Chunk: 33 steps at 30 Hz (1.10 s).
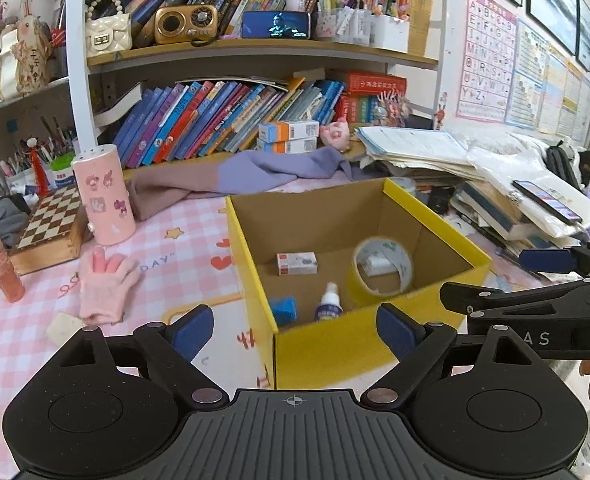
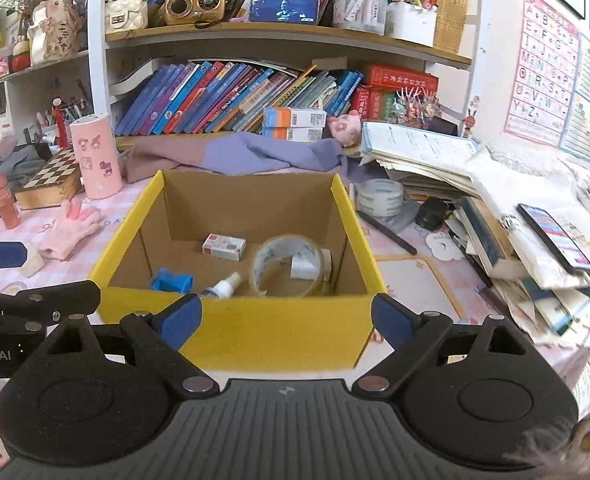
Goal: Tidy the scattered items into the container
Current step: 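Withdraw both tools from the box toward the remaining items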
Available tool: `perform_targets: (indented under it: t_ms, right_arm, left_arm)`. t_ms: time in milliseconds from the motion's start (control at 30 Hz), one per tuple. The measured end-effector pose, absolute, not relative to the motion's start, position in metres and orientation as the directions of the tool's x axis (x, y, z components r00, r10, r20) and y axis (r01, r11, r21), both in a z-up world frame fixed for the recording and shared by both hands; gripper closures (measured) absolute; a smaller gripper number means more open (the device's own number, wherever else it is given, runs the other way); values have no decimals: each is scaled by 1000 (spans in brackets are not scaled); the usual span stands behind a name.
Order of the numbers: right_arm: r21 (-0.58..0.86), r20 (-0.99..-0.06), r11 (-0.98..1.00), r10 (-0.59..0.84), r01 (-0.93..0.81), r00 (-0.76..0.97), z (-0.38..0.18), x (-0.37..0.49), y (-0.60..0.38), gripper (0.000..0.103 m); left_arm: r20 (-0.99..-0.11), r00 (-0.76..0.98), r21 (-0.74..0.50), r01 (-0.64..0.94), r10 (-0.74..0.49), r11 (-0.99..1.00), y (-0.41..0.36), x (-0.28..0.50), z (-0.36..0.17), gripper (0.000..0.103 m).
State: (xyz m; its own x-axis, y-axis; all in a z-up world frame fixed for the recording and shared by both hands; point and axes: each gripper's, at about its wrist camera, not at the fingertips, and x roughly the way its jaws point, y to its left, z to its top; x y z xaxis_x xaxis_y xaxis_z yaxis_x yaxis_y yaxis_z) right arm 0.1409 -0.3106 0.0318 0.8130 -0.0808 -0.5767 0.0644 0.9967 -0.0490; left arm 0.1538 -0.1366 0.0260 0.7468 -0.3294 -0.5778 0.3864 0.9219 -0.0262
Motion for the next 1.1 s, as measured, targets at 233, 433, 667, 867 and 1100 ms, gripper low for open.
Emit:
perform_targets:
  t_ms: [233,433,667,867,1100]
  right_arm:
    - [-48,-585,994,-109,99,804,29,106,-291,11]
    - [-36,-605,992,-116,119,788,21,80,-274,11]
    - [-21,-631,990,-120,138,767,13,60,-254,11]
    - [-4,-657,990,-107,138,746,6,48,-236,11]
    - [13,-678,995,-66,102,732,0,44,-213,11]
  left_arm:
    - [-594,726,-32,409,-347,912,-121,130,22,12]
    - [-610,709,-25,428,-354,903,-108,110,17,12]
    - [-633,688,-24,440,-354,898,-88,93,11,12]
    - [-652,677,-24,432,-341,902,-72,81,6,12]
    - [-669,679,-18,393,-303,919,-46,70,1,12]
